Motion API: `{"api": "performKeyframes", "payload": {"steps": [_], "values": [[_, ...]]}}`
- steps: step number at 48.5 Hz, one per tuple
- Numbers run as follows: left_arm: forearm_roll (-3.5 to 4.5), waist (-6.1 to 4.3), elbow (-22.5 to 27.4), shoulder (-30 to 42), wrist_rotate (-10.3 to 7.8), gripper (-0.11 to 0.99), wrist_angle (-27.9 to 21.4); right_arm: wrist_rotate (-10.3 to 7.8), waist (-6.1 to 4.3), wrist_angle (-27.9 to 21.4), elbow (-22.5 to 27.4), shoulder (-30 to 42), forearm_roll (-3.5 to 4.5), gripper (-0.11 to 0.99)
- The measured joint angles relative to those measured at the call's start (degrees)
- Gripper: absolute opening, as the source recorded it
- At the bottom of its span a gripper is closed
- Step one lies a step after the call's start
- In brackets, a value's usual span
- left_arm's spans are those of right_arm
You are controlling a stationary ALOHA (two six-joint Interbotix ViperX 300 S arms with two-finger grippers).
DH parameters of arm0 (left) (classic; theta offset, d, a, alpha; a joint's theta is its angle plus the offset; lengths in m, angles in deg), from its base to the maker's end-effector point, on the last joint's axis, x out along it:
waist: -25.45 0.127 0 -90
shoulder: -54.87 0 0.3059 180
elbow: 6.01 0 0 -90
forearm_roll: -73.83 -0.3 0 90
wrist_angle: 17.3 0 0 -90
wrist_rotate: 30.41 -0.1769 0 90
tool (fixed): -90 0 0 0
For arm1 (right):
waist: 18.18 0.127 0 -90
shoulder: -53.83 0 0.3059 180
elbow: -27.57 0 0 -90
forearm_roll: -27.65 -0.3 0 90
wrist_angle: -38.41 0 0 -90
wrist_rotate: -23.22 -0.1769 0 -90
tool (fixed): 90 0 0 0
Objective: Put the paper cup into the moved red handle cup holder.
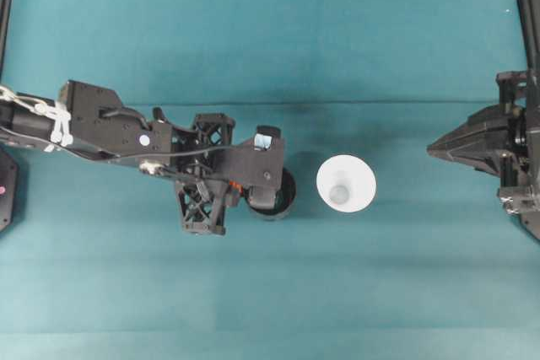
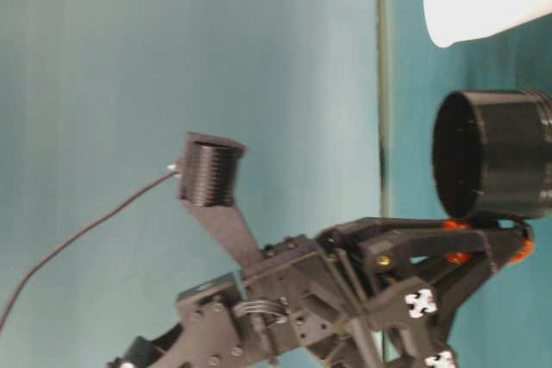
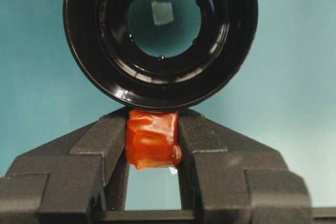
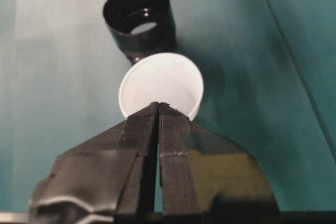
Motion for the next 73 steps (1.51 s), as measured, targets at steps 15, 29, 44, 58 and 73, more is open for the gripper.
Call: {"api": "performKeyframes", "payload": {"steps": [15,29,44,58,73], "values": [[-0.09,1.05,0.0,0.35,0.0,0.27,0.7,-0.09,0.09,0.09,-0.18,0.0,0.0,-0.1],[-0.09,1.23,-0.09,0.53,0.26,0.82,0.79,0.0,0.0,0.09,-0.18,0.0,0.09,-0.1],[0.0,1.23,0.0,0.53,0.18,0.86,1.49,-2.11,0.0,0.0,-0.18,0.0,0.0,-0.09],[0.0,1.23,-0.44,-3.87,-0.18,0.86,0.26,-2.72,0.0,-1.05,0.0,0.53,-0.09,-0.04],[-0.09,1.41,-3.87,-14.68,-0.35,0.86,-7.38,-2.9,0.0,-8.09,5.8,7.65,-0.18,0.57]]}}
